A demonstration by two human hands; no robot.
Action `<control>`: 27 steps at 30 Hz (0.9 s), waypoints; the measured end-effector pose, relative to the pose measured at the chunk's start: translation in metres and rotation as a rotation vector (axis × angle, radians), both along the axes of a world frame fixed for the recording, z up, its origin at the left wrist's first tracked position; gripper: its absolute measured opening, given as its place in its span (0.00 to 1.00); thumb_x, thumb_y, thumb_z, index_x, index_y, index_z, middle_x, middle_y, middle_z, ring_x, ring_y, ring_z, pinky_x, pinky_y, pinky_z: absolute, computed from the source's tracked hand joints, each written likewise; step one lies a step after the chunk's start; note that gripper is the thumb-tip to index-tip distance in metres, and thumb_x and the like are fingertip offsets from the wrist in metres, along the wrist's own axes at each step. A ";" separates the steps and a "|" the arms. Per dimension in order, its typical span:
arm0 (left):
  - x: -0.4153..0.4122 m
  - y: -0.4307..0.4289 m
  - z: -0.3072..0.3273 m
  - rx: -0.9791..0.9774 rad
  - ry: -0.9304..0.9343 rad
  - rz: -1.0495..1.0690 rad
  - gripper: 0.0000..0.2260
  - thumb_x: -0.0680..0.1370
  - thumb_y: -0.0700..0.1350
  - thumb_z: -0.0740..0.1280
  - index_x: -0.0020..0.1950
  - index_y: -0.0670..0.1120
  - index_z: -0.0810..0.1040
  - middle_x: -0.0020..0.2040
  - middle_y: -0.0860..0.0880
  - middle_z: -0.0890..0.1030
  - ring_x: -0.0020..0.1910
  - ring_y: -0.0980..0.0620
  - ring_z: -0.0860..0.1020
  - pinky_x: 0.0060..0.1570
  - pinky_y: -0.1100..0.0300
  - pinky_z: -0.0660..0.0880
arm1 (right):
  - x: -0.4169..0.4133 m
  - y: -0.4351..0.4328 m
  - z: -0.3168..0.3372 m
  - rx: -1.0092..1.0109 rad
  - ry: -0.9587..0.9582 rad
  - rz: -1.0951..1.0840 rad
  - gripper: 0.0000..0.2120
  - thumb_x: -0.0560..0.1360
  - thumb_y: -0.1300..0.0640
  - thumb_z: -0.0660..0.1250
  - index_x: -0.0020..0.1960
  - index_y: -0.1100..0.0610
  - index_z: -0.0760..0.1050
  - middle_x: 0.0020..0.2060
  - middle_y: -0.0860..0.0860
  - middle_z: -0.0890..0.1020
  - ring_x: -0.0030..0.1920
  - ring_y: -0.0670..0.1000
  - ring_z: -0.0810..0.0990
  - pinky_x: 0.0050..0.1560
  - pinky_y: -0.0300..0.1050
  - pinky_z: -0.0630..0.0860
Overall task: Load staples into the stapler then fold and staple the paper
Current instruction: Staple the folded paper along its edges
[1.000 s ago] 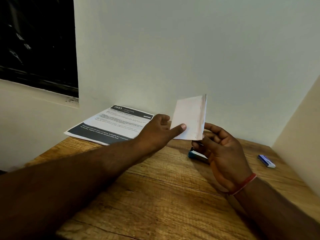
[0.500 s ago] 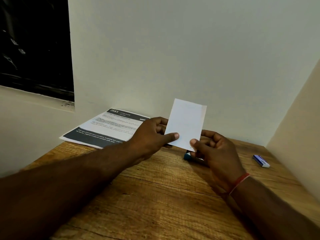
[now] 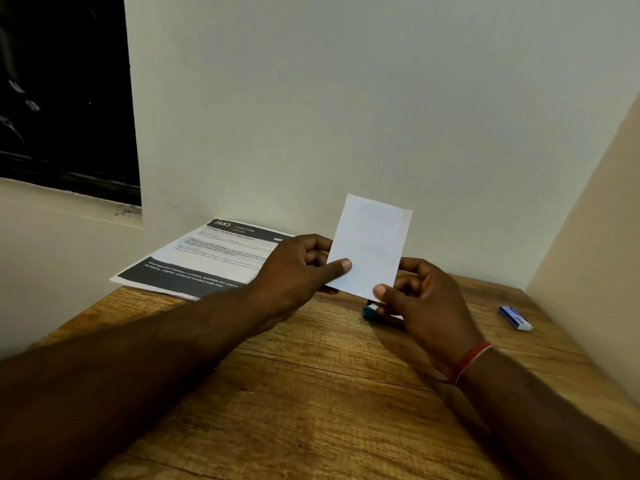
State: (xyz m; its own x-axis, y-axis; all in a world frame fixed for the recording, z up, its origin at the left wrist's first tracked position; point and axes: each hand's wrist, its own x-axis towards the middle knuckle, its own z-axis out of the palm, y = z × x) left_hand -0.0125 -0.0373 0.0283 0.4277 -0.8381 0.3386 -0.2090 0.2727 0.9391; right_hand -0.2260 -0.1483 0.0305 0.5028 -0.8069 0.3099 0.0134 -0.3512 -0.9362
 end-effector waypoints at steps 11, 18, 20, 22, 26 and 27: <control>0.000 -0.003 0.000 0.017 -0.001 0.043 0.06 0.82 0.46 0.80 0.51 0.44 0.88 0.37 0.51 0.90 0.31 0.61 0.84 0.33 0.67 0.79 | 0.001 -0.008 -0.003 -0.016 -0.007 -0.038 0.08 0.84 0.56 0.76 0.61 0.47 0.84 0.49 0.47 0.93 0.52 0.48 0.93 0.51 0.50 0.90; 0.000 -0.001 0.001 0.026 0.067 -0.021 0.13 0.85 0.47 0.77 0.40 0.49 0.90 0.41 0.48 0.90 0.34 0.56 0.85 0.34 0.64 0.81 | -0.001 -0.008 -0.003 -0.011 -0.045 -0.065 0.08 0.83 0.58 0.77 0.60 0.49 0.85 0.46 0.52 0.93 0.47 0.50 0.93 0.41 0.41 0.87; 0.002 -0.001 -0.001 0.015 0.110 -0.039 0.07 0.84 0.46 0.78 0.46 0.48 0.91 0.46 0.45 0.92 0.40 0.52 0.89 0.38 0.60 0.85 | -0.001 -0.008 -0.004 0.013 -0.056 -0.058 0.08 0.82 0.57 0.78 0.60 0.49 0.85 0.46 0.52 0.92 0.47 0.51 0.93 0.39 0.43 0.87; 0.004 0.000 -0.002 -0.001 0.113 -0.037 0.03 0.83 0.45 0.79 0.54 0.47 0.90 0.51 0.43 0.93 0.48 0.46 0.92 0.46 0.54 0.88 | -0.001 -0.007 -0.003 0.035 -0.066 -0.046 0.09 0.82 0.56 0.79 0.60 0.48 0.85 0.46 0.51 0.92 0.44 0.50 0.92 0.37 0.44 0.87; 0.008 -0.001 0.002 -0.003 0.054 0.028 0.12 0.82 0.43 0.80 0.65 0.48 0.85 0.51 0.44 0.93 0.53 0.43 0.92 0.53 0.46 0.89 | -0.001 -0.007 -0.004 0.012 -0.065 -0.037 0.10 0.82 0.54 0.78 0.63 0.50 0.85 0.46 0.51 0.92 0.35 0.49 0.89 0.33 0.44 0.85; 0.009 0.000 0.003 0.003 0.029 0.045 0.14 0.83 0.44 0.79 0.67 0.49 0.83 0.51 0.45 0.93 0.52 0.44 0.93 0.54 0.45 0.89 | -0.001 -0.008 -0.005 -0.003 -0.071 -0.033 0.09 0.83 0.55 0.77 0.63 0.50 0.85 0.45 0.52 0.92 0.35 0.49 0.88 0.33 0.43 0.85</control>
State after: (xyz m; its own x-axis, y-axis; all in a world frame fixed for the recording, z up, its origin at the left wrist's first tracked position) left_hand -0.0038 -0.0376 0.0316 0.4745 -0.8188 0.3232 -0.1939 0.2609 0.9457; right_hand -0.2275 -0.1560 0.0256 0.4523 -0.8218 0.3464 0.0679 -0.3556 -0.9322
